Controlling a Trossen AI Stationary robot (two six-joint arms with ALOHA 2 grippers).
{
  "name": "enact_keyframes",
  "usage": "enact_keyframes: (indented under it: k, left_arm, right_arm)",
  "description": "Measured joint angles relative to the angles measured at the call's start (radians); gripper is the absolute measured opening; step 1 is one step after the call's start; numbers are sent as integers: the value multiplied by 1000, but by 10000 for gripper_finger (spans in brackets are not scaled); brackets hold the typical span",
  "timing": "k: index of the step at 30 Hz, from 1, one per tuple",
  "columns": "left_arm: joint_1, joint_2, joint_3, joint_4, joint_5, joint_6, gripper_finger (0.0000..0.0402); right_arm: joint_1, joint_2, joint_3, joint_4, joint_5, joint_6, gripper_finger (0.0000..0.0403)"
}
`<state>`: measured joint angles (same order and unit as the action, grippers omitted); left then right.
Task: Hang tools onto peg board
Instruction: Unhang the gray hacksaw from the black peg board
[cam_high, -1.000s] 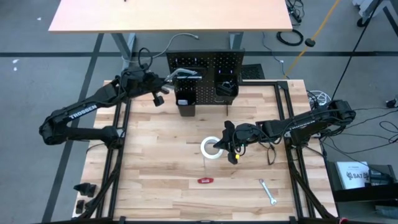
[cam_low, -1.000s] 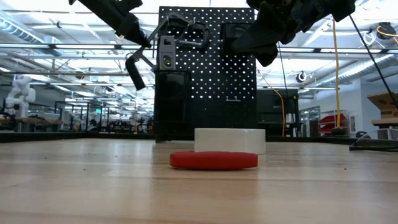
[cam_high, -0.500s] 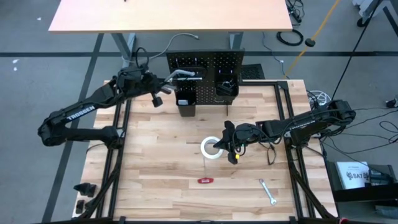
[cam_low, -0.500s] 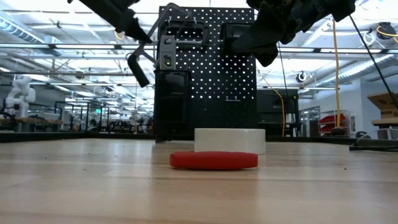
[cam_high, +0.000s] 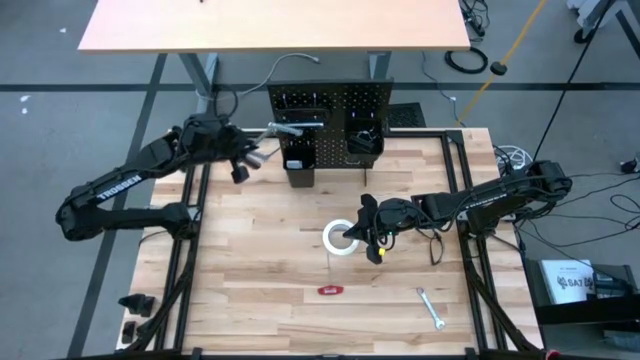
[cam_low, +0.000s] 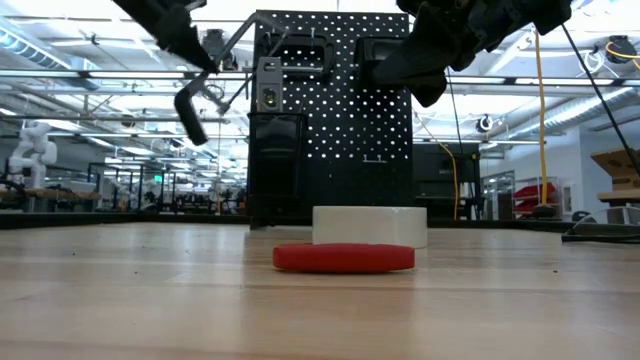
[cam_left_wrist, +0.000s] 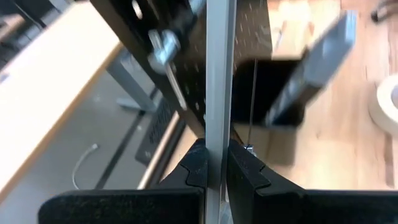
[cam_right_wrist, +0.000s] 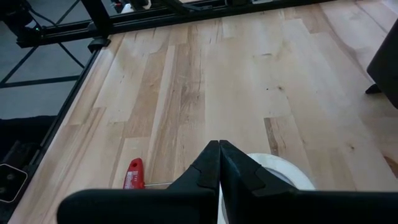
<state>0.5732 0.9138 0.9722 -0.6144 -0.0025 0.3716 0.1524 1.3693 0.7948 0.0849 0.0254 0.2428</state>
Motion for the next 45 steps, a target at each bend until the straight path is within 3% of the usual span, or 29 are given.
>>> enact_keyframes:
  k: [12,26,32,39,45]
  left_arm:
    - [0,-48,0,-102,32,-37,27]
    - [0,-121,0,-170,670,-193,27]
    - [0,-78,0,-301,709,-313,27]
    - [-9,-1,-28,-398,709,-315,29]
    - [-104,75,-96,-446,710,-306,27]
  right_arm:
    - [0,0,0,0,0,0,0]
    - [0,0,0,0,0,1,0]
    - [0,0,0,0,0,4,0]
    - [0,0,0,0,0,1,0]
    - [0,0,0,-9,0,2,0]
